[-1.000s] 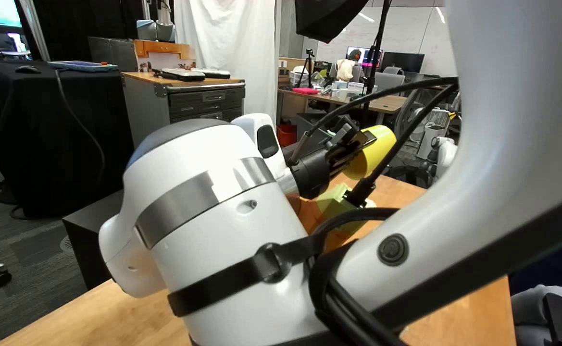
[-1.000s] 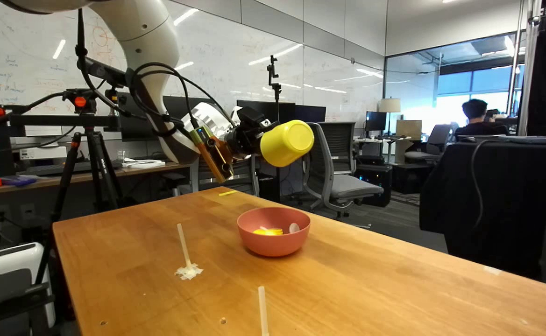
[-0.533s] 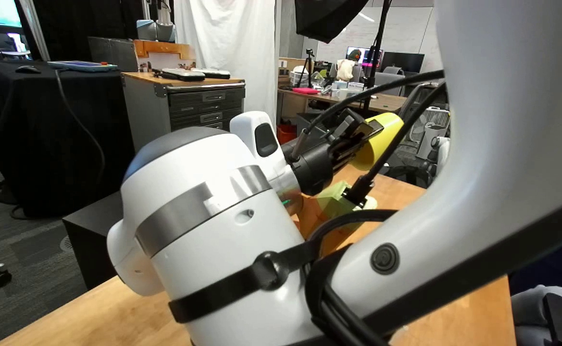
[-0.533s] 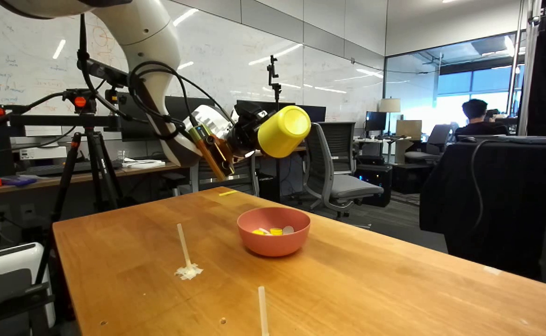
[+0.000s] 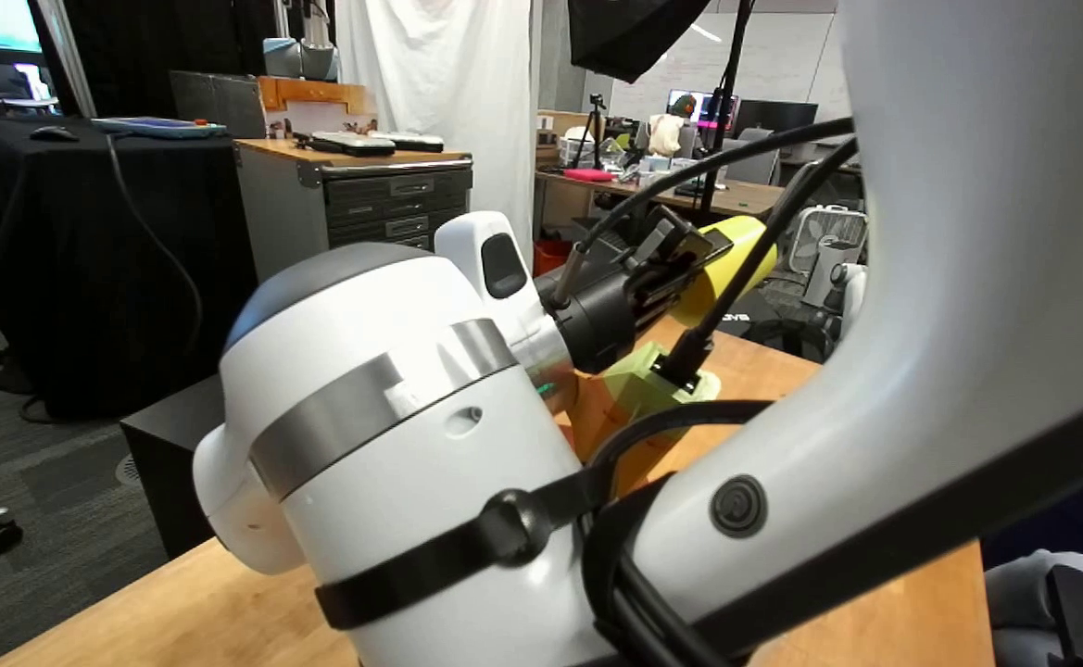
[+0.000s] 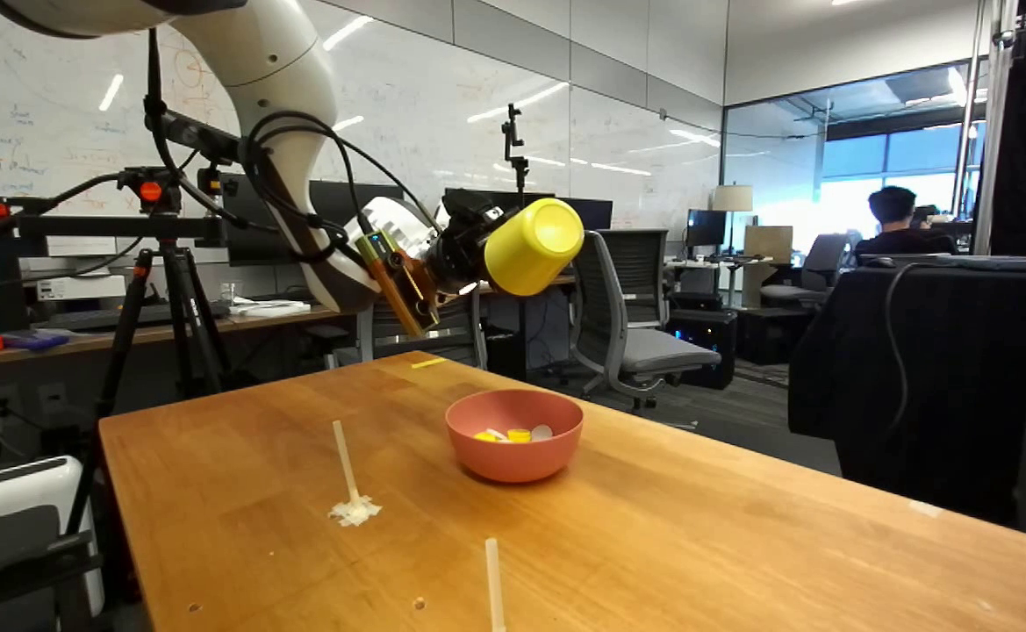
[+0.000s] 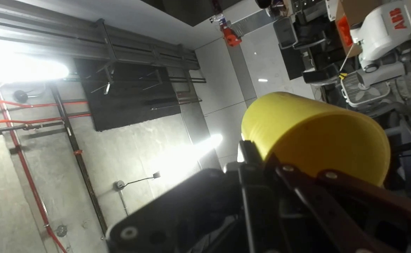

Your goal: Pour the contents of the yellow cup into the bowl

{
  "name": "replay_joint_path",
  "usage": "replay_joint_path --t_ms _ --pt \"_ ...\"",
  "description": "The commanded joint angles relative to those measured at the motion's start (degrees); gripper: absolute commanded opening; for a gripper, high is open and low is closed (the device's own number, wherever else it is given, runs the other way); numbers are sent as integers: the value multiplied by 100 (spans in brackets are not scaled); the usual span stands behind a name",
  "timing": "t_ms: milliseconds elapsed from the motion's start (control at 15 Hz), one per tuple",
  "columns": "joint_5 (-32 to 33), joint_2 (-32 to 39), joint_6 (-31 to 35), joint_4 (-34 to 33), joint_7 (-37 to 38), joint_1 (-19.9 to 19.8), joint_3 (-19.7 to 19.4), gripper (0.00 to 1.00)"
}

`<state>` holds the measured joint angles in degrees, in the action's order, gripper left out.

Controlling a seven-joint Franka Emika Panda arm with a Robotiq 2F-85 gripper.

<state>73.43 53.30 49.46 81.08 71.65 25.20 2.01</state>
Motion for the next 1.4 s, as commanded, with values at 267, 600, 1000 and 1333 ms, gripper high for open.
replay_joint_path --t_ms 267,600,1000,1333 --pt "-43 -15 941 -109 -353 -432 423 6" --pt "-239 -297 1622 154 -530 -663 506 6" --pt "-893 -1235 3070 1004 -867 -1164 748 6" --pt "-1589 -2328 4372 1940 -1426 -1697 677 6"
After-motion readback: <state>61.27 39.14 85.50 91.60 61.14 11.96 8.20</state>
